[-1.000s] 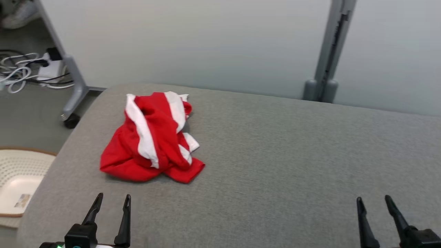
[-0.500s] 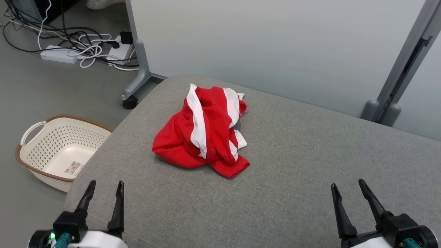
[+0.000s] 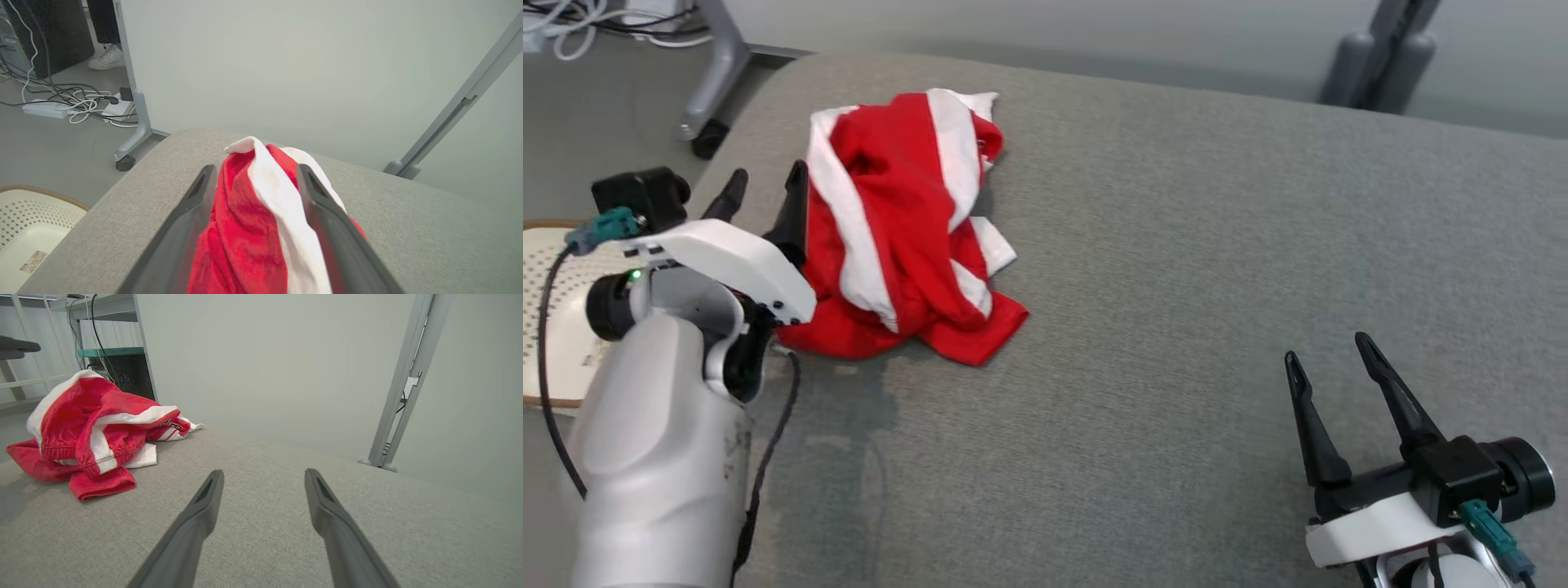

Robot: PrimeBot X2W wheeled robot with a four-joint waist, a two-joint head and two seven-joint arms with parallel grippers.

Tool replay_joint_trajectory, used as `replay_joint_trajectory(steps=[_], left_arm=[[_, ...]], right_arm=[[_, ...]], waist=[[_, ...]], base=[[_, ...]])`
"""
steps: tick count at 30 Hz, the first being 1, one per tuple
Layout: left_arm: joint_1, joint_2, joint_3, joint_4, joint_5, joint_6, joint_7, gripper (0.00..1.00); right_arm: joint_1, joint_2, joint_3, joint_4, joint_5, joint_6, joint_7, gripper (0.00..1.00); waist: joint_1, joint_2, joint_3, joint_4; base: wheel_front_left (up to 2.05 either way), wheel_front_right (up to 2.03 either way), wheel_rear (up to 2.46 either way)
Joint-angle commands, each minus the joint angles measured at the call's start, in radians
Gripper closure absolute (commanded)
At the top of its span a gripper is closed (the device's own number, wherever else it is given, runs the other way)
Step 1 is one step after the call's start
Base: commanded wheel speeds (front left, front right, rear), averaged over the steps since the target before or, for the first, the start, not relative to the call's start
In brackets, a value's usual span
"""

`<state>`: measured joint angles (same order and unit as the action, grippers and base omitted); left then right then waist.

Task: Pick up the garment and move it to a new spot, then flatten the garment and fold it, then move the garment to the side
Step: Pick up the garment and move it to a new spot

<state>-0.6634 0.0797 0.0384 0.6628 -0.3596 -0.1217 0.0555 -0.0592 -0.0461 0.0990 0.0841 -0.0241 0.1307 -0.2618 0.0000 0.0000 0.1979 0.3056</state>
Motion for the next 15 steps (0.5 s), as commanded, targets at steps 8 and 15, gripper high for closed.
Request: replay_joint_trajectory(steps=[8, 15], left_arm=[[-0.153, 0.065, 0.036, 0.208, -0.028, 0.011, 0.000, 0.00], [-0.206, 0.111, 0.028, 0.366, 0.004, 0.071, -0.034, 0.00]], right_arm=[[-0.050, -0.007, 0.026, -0.018, 0.000, 0.000, -0.005, 0.00], [-0.064, -0.007, 0.015, -0.031, -0.003, 0.000, -0.005, 0.00]], waist=[[0.0000, 0.0000, 0.140, -0.181], [0.0000, 0.0000, 0.174, -0.211]], base=[[0.00, 0.00, 0.00], [0.00, 0.00, 0.00]])
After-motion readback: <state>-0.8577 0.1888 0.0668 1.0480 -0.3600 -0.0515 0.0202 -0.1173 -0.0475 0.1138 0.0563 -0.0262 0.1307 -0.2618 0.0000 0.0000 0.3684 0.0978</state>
